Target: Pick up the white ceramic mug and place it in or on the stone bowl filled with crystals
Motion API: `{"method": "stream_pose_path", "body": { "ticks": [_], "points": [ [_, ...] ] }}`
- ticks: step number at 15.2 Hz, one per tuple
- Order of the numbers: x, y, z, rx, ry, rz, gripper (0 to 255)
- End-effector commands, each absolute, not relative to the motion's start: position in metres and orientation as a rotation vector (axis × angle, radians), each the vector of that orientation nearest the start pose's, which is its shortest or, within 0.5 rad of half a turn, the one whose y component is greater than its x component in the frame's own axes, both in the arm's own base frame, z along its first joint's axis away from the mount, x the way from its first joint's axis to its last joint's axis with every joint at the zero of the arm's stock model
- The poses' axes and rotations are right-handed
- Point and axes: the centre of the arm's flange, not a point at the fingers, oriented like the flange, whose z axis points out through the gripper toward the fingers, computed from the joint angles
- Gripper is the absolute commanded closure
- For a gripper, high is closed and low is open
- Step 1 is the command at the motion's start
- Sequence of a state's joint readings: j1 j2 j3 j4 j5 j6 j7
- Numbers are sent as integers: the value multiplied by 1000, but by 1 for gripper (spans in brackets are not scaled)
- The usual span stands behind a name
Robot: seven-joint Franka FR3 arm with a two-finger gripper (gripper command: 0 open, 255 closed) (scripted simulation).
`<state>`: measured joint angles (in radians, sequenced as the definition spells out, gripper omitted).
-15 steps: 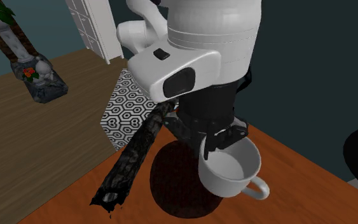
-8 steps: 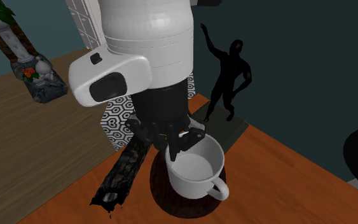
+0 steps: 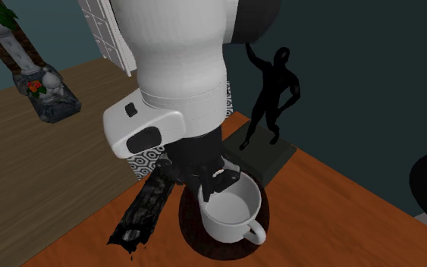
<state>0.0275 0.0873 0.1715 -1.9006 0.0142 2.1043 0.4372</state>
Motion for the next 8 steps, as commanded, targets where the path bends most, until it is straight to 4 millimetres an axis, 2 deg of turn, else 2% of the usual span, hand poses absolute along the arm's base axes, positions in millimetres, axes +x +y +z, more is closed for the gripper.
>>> {"method": "stream_pose_path", "body": {
  "ticks": [1,4,8],
  "points": [
    [583,116,455,-3051,378,-160,255],
    [583,116,437,-3051,378,-160,255],
    [583,116,437,-3051,378,-160,255]
  ]
}}
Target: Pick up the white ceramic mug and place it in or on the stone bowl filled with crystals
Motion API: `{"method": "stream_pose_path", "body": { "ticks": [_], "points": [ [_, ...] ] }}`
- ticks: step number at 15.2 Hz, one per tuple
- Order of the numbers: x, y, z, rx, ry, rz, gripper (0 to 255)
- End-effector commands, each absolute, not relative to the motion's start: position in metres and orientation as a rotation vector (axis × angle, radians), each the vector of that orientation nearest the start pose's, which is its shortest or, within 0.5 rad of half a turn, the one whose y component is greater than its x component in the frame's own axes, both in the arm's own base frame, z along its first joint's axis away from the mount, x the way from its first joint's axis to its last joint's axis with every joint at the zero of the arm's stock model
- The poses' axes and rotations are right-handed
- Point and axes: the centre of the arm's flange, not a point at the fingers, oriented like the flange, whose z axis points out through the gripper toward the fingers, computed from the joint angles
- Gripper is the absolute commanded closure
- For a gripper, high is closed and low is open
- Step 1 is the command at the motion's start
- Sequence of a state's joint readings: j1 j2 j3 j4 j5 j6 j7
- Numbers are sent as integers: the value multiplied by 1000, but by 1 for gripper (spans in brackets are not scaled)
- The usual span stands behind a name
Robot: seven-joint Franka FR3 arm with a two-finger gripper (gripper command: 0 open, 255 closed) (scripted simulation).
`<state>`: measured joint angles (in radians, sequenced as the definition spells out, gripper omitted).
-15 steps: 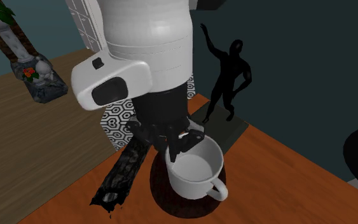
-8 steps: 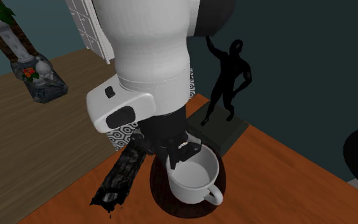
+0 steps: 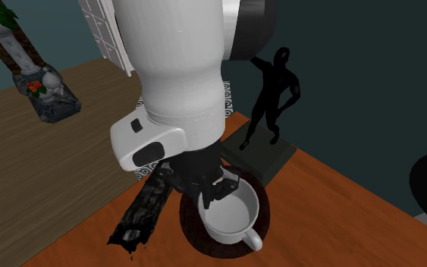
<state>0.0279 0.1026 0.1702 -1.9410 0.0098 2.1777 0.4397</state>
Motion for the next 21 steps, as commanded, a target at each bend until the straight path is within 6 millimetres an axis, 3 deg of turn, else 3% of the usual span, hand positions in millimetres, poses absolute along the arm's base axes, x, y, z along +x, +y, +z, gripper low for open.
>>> {"method": "stream_pose_path", "body": {
  "ticks": [1,4,5,10,14,21],
  "points": [
    [583,116,437,-3051,378,-160,255],
    [583,116,437,-3051,378,-160,255],
    [584,115,435,-3051,378,-159,0],
    [583,116,437,-3051,378,-160,0],
    [577,114,486,-3051,378,-160,0],
    [577,114,486,-3051,378,-160,0]
  ]
}}
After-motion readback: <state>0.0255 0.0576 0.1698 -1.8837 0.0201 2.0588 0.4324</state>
